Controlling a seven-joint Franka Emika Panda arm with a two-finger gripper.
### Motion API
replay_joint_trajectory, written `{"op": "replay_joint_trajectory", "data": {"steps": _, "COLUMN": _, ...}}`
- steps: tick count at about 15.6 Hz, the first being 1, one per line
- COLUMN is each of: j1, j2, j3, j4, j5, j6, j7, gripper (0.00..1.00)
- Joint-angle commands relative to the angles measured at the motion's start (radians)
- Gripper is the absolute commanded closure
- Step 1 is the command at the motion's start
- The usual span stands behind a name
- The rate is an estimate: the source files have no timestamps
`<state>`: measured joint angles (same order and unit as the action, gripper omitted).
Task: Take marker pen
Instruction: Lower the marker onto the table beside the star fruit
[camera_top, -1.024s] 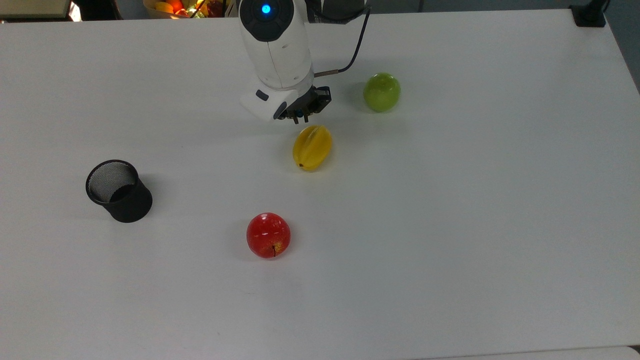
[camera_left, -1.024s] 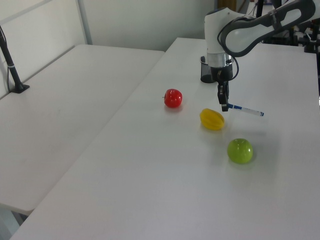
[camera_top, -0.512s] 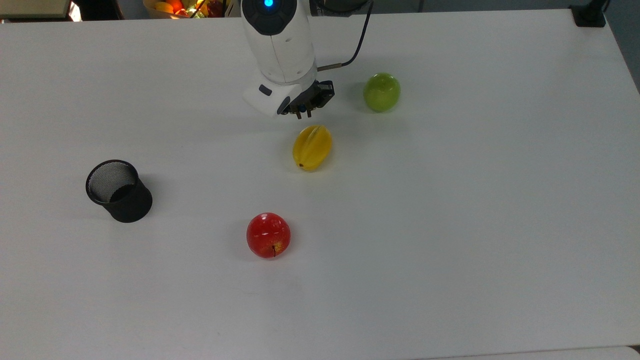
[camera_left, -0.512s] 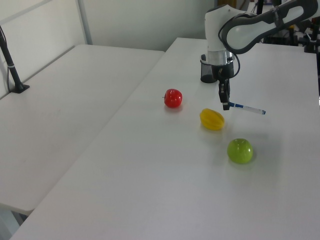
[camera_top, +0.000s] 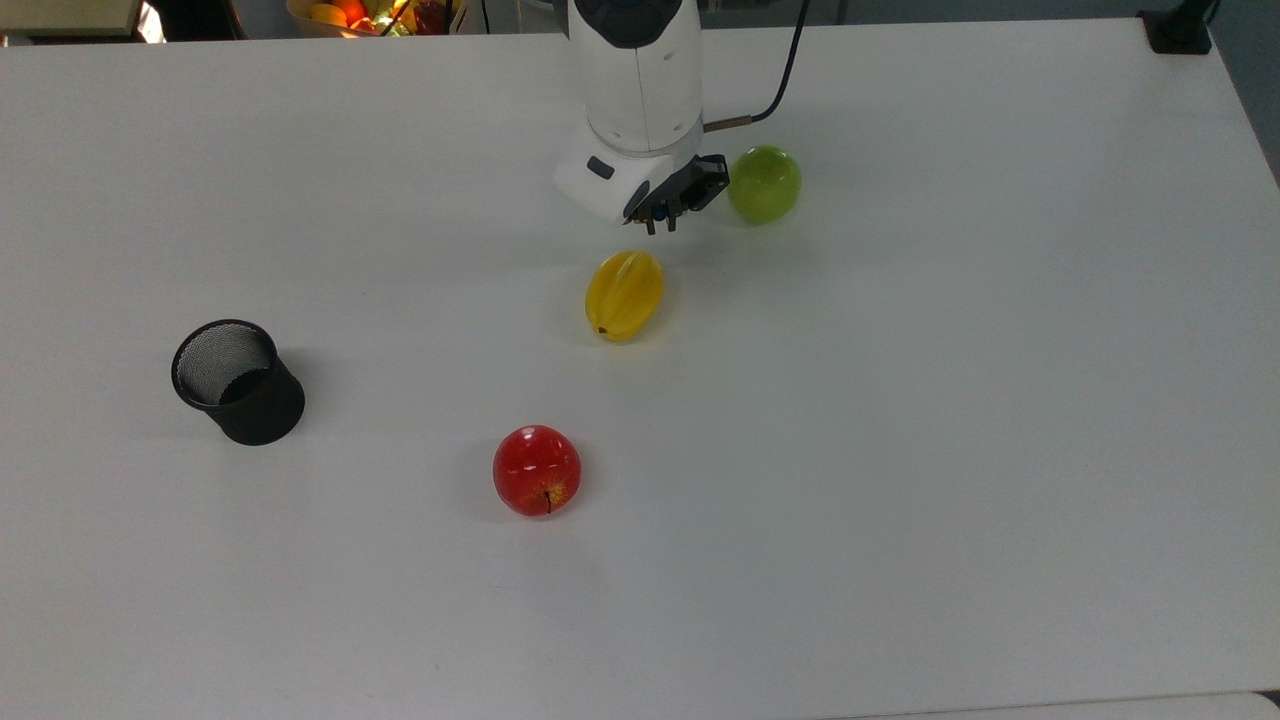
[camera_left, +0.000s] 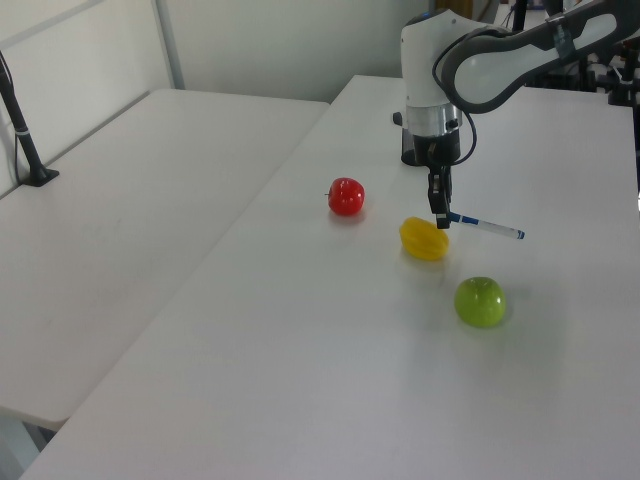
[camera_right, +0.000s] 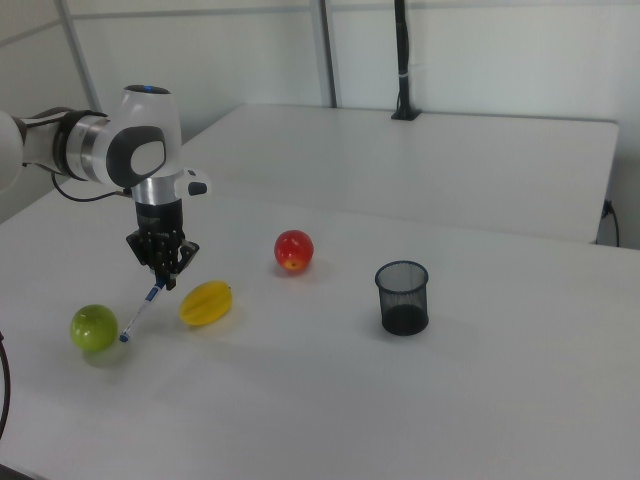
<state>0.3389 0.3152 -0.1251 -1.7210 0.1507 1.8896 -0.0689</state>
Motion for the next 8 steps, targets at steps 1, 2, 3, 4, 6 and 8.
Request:
{"op": "replay_joint_trajectory", "data": {"steps": 1, "j1": 0.037, "j2": 0.036, "j3": -0.004, "j4": 0.011, "j5": 0.000, "j6": -0.007, "j7": 0.044, "gripper": 0.98}}
{"op": "replay_joint_trajectory", "data": {"steps": 2, "j1": 0.045, "j2": 0.053, "j3": -0.004, "j4": 0.012, "j5": -0.009, "j6": 0.020, "j7": 0.072, "gripper": 0.97}}
{"op": "replay_joint_trajectory", "data": {"steps": 3, "j1": 0.049, "j2": 0.067, "j3": -0.002, "j4": 0.011, "j5": -0.010, "j6": 0.061, "j7": 0.102, "gripper": 0.96}}
{"op": "replay_joint_trajectory", "data": {"steps": 4, "j1": 0.051, "j2": 0.088, "j3": 0.007, "j4": 0.011, "j5": -0.013, "j6": 0.095, "j7": 0.133, "gripper": 0.95}}
{"op": "replay_joint_trajectory", "data": {"steps": 6, "j1": 0.051, "j2": 0.116, "j3": 0.015, "j4": 0.012, "j5": -0.023, "j6": 0.140, "j7": 0.190, "gripper": 0.92}}
{"op": "replay_joint_trajectory", "data": {"steps": 8, "j1": 0.051, "j2": 0.120, "j3": 0.016, "j4": 0.011, "j5": -0.037, "j6": 0.148, "j7": 0.198, "gripper": 0.84}}
